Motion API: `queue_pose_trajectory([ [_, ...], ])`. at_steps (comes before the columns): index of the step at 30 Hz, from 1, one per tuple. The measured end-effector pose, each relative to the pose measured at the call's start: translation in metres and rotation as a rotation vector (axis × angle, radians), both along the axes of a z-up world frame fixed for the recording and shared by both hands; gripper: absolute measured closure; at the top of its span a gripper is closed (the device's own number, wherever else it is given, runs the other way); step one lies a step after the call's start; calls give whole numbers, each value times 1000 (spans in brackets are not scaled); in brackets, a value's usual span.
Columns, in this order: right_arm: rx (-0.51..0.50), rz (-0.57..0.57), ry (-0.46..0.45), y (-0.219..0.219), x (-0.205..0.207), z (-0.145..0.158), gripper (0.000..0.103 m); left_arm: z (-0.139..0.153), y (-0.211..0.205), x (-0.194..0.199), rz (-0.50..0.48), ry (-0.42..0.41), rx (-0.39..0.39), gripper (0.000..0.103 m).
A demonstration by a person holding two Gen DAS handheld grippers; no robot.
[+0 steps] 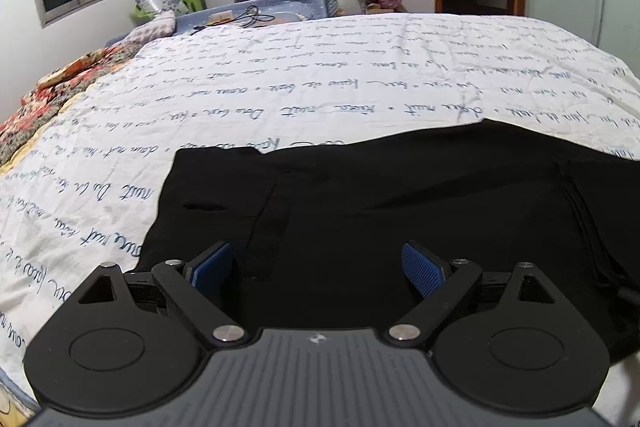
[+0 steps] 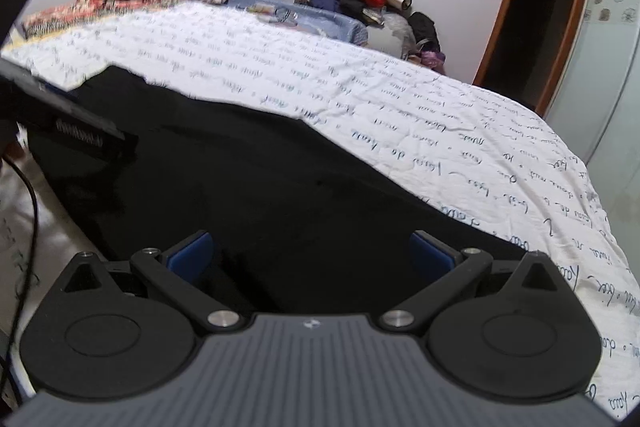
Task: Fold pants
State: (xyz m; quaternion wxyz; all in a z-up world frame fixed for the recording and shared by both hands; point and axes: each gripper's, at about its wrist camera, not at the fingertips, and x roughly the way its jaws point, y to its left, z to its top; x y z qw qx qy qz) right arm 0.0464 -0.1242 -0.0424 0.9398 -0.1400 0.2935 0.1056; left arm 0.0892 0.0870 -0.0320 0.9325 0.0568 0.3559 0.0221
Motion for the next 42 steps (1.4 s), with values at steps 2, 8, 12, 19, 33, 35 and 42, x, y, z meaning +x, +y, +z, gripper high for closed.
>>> queue_pose_trajectory([
  [2, -42, 4, 29, 5, 1, -7, 0, 0, 5, 1, 12, 4, -8, 10],
  [8, -34, 19, 7, 8, -8, -4, 0, 0, 12, 3, 23, 6, -13, 11],
  [12, -24, 31, -27, 12, -9, 5, 0, 0, 14, 2, 20, 8, -5, 10],
  [19, -3, 76, -46, 27, -12, 13, 0, 3, 19, 0, 29, 6, 6, 10],
  [33, -2, 197, -47, 69, -13, 16, 0, 7, 50, -7, 45, -15, -55, 10],
  [35, -8, 232, -47, 79, -14, 15, 0, 8, 59, -7, 75, -12, -62, 10],
  [42, -144, 374, -114, 119, -28, 2, 3, 13, 82, -13, 166, -32, -59, 10],
])
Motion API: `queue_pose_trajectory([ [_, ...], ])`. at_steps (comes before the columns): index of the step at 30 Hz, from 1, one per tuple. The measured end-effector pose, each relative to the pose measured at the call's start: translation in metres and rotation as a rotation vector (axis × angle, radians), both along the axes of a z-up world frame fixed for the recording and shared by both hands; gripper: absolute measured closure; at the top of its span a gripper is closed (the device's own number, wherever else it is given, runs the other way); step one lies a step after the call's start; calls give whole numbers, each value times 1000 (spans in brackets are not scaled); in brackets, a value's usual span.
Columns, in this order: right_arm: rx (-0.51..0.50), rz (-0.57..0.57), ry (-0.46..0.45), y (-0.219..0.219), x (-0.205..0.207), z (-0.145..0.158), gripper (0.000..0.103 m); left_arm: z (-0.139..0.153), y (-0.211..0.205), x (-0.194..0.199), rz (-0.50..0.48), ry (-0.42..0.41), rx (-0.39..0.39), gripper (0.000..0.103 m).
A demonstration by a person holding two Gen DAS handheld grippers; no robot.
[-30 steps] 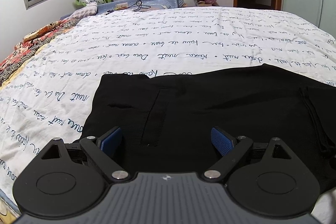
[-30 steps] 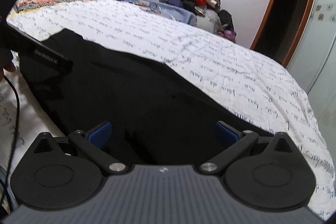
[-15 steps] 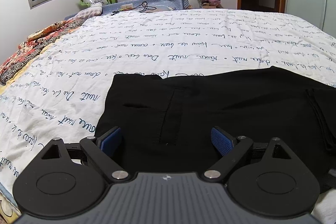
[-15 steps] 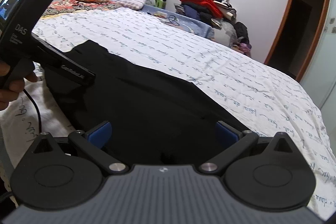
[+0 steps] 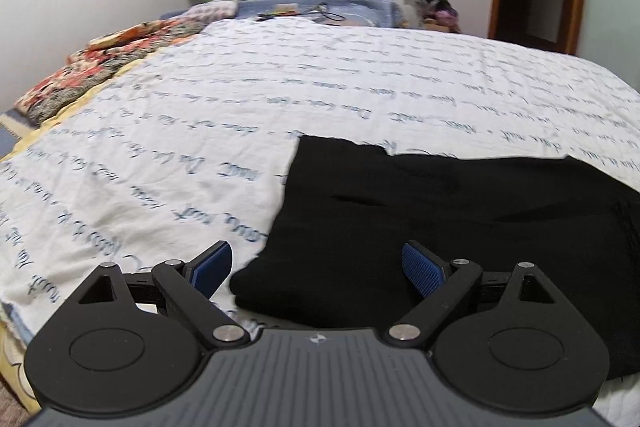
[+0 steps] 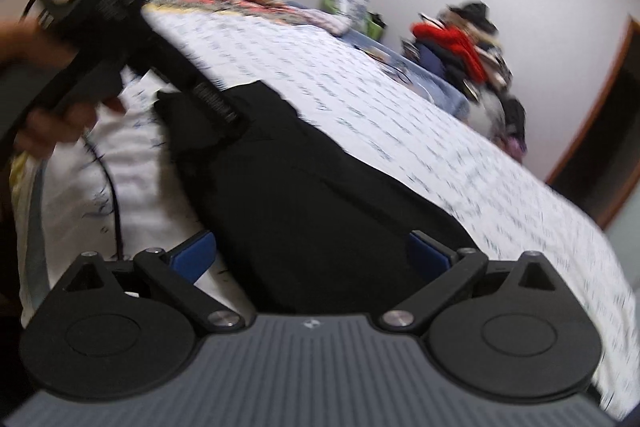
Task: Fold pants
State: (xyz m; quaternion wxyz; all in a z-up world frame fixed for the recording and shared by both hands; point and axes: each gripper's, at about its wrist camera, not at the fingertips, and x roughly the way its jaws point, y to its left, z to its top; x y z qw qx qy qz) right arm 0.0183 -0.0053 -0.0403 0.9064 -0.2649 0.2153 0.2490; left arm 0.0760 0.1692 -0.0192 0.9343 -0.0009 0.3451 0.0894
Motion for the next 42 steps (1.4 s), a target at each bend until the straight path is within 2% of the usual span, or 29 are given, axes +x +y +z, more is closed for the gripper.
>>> queue_pose_trajectory([
  [4, 15, -12, -4, -9, 0, 3, 4, 6, -5, -3, -36, -1, -2, 10],
  [9, 138, -219, -38, -71, 5, 21, 5, 9, -38, 3, -151, 21, 0, 10],
  [11, 156, -313, -58, -101, 9, 25, 7, 10, -57, 8, -191, 19, 15, 10],
  [14, 113, -435, -86, -138, 20, 26, 8, 15, -91, 21, -287, 24, 34, 10],
  [16, 81, -475, -125, -159, 29, 25, 8, 18, -113, 31, -348, 13, 43, 10],
  [18, 29, -493, -144, -177, 41, 20, 7, 21, -135, 44, -375, -1, 93, 10],
  [21, 7, -462, -93, -190, 62, 21, 7, 19, -164, 72, -393, -28, 156, 10],
  [24, -5, -385, -54, -182, 86, 19, 5, 4, -183, 108, -371, 22, 189, 10],
  [27, -59, -312, -42, -156, 114, 8, 2, -18, -196, 135, -361, 68, 229, 10],
  [28, -72, -292, -11, -151, 124, 1, 2, -26, -200, 143, -356, 80, 251, 10],
  [31, -133, -293, 40, -141, 157, -23, 1, -37, -203, 158, -330, 81, 288, 9],
  [33, -115, -348, 29, -144, 169, -26, 1, -28, -196, 153, -313, 68, 280, 9],
  [35, -97, -384, 5, -148, 165, -14, 5, -15, -188, 135, -325, 28, 286, 9],
  [39, 19, -306, -33, -161, 111, 16, 4, -3, -174, 84, -388, 11, 284, 9],
  [42, 31, -250, -11, -163, 70, 19, 4, -10, -169, 49, -459, 21, 275, 9],
])
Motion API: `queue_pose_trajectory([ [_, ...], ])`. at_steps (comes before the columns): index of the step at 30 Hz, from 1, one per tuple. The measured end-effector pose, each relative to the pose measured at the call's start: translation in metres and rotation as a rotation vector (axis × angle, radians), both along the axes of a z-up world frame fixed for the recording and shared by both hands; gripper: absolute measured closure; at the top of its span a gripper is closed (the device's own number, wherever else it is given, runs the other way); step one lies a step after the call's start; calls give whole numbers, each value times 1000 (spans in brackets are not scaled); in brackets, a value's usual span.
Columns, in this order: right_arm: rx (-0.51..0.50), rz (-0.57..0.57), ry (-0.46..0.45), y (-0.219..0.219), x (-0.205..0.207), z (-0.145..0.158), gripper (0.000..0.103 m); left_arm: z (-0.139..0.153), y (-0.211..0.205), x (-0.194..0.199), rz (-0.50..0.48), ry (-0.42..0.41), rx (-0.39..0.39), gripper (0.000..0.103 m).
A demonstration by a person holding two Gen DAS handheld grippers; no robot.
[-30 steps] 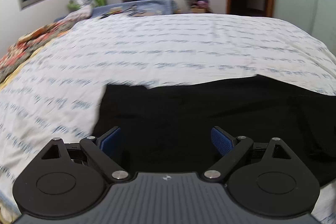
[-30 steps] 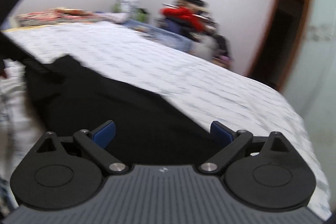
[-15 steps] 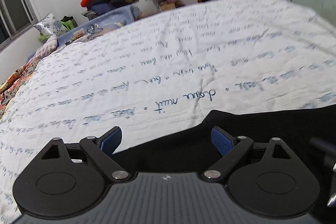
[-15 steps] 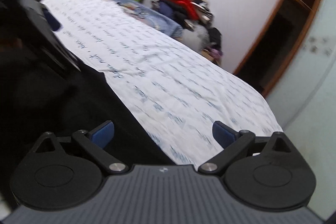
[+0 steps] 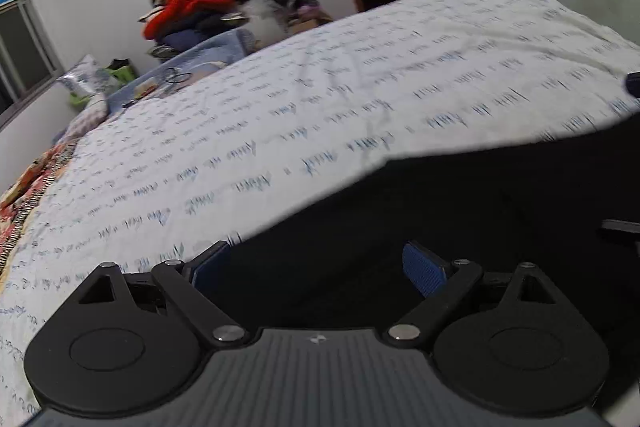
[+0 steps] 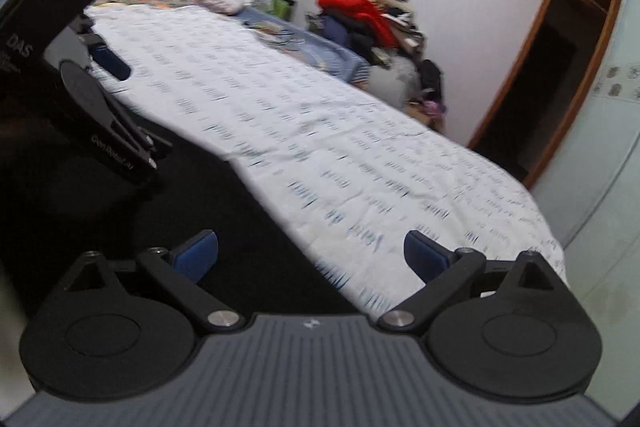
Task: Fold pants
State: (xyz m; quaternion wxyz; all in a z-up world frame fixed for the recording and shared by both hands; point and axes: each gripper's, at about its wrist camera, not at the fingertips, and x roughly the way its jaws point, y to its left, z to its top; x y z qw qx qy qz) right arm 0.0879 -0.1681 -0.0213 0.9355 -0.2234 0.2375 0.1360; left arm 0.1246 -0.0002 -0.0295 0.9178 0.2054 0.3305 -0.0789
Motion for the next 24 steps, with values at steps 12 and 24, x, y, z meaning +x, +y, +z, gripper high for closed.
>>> queue_pose_trajectory([
  [12, 43, -178, 99, -52, -56, -15, 9, 10, -21, -59, -157, -21, -34, 10],
  [24, 608, -439, 176, -166, -105, -27, 36, 1, -74, -51, -180, -63, -16, 10],
])
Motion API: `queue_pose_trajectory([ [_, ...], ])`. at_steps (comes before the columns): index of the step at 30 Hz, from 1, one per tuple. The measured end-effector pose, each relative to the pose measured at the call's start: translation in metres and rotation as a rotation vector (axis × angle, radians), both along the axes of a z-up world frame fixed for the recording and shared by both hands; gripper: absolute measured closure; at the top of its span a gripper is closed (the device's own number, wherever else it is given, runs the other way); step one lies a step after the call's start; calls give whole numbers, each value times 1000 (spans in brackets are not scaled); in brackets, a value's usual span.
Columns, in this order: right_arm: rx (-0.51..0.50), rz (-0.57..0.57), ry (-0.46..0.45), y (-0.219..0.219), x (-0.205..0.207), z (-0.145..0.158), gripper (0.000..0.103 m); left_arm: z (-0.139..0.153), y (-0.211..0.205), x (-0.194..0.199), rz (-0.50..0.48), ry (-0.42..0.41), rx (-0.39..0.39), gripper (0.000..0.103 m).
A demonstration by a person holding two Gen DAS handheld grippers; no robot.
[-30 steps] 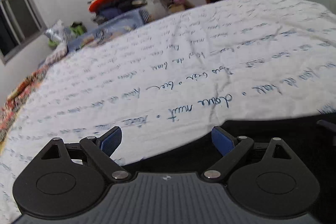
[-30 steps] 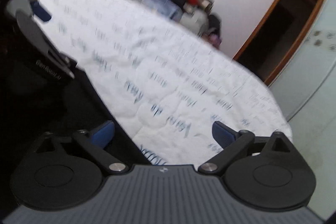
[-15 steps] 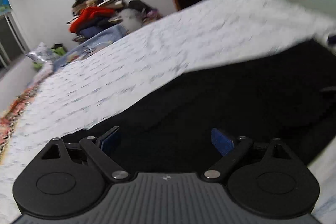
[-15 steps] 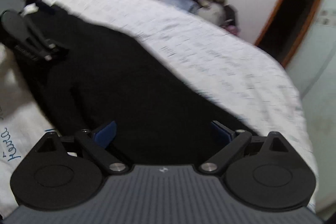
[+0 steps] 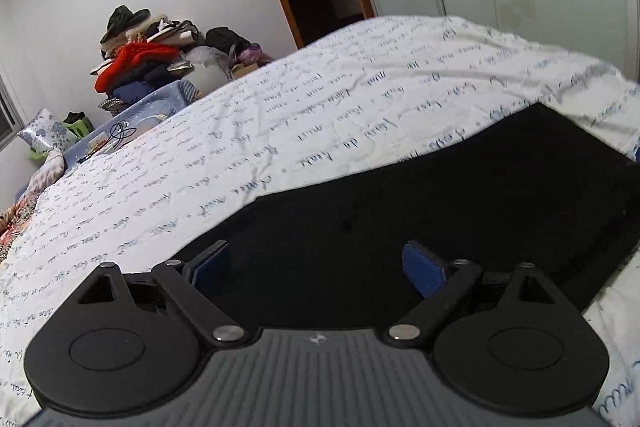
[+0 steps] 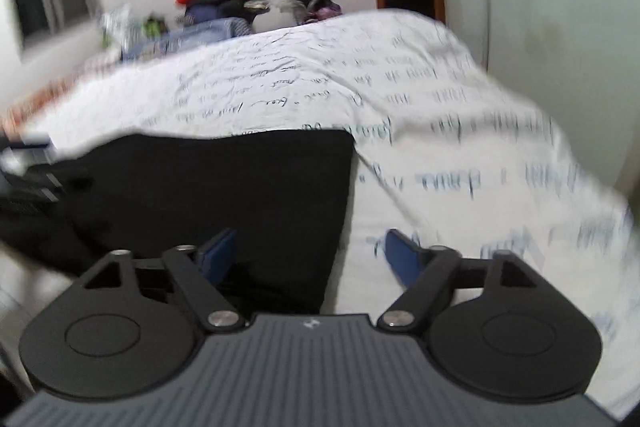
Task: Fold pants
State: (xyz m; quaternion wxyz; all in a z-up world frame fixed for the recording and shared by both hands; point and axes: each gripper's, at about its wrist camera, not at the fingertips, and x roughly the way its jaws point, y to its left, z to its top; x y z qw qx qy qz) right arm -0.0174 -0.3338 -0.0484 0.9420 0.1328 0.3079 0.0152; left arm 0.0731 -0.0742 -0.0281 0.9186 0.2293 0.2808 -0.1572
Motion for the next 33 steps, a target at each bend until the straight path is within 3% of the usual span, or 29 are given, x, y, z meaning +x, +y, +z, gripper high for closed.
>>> queue_pose_trajectory([
  [4, 250, 2, 15, -22, 6, -18, 54, -14, -9, 1, -7, 48, 6, 10],
  [5, 275, 3, 29, -21, 11, -22, 56, -15, -10, 0, -9, 42, 6, 10],
  [9, 323, -28, 43, -31, 20, -32, 91, -17, -15, 1, -17, 38, 11, 10],
  [11, 312, -30, 21, -30, 19, -27, 94, -16, -14, 1, -21, 67, -9, 10],
  [15, 172, -37, -18, -17, 13, -11, 97, -20, -15, -3, -49, 100, -36, 10],
  [19, 78, -14, 76, -12, 16, -23, 97, -18, -11, -4, -25, 86, -41, 10],
  [20, 60, -33, 75, -11, 15, -15, 90, -15, -8, -3, -17, 74, -47, 10],
  [22, -24, -77, 12, -9, 12, 3, 79, -14, -4, 2, 15, 66, -65, 10],
  [24, -143, -81, -42, -1, 20, 21, 79, -18, -3, 11, 32, 112, -68, 10],
  [26, -167, -27, -58, 8, 39, 27, 79, -25, -5, 14, 29, 135, -70, 10],
  [29, -162, 84, 35, 20, 76, 8, 78, -20, 0, 12, 37, 128, -92, 10],
  [30, -217, 110, 85, 25, 85, -5, 79, -17, 4, 12, 43, 119, -97, 10],
  [33, -310, 79, 73, 37, 84, -2, 75, -11, 14, 14, 88, 86, -96, 10],
])
